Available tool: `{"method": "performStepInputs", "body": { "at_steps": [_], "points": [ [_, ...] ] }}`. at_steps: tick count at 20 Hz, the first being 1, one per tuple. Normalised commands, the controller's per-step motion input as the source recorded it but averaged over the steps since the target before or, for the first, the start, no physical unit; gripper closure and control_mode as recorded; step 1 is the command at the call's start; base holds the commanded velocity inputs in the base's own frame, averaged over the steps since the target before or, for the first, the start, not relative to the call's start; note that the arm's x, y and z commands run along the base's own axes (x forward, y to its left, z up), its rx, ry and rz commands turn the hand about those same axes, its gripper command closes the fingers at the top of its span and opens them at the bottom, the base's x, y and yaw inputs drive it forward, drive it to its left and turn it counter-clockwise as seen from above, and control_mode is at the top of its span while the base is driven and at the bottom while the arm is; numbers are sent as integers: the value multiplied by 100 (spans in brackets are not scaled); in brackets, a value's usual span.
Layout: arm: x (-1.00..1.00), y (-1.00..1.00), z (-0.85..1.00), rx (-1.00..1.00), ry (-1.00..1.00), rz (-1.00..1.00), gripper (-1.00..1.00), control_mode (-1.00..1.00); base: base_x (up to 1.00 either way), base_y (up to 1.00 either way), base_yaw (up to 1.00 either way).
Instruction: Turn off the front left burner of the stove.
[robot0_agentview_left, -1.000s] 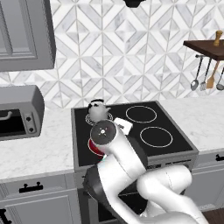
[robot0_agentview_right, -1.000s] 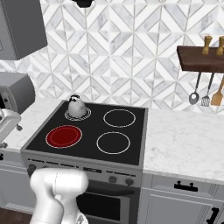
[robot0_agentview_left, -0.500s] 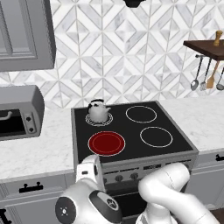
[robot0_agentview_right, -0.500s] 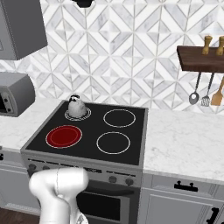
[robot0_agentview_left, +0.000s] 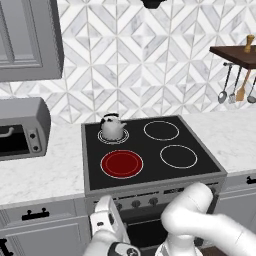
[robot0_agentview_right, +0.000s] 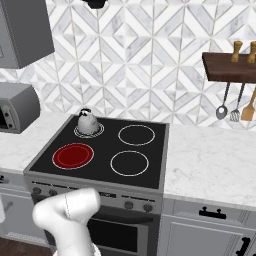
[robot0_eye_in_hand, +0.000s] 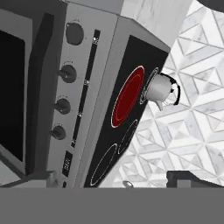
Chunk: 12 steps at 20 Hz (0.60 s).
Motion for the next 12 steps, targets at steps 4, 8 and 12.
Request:
{"method": "performStepInputs", "body": {
  "at_steps": [4,8,12],
  "points": [
    [6,16,-41,0,-11,0,-100,-100,0,0,0],
    [16,23,-29,0,-10,0,-100,-100,0,0,0],
    [23,23,-9,7,-9,0,-100,-100,0,0,0]
  ]
}}
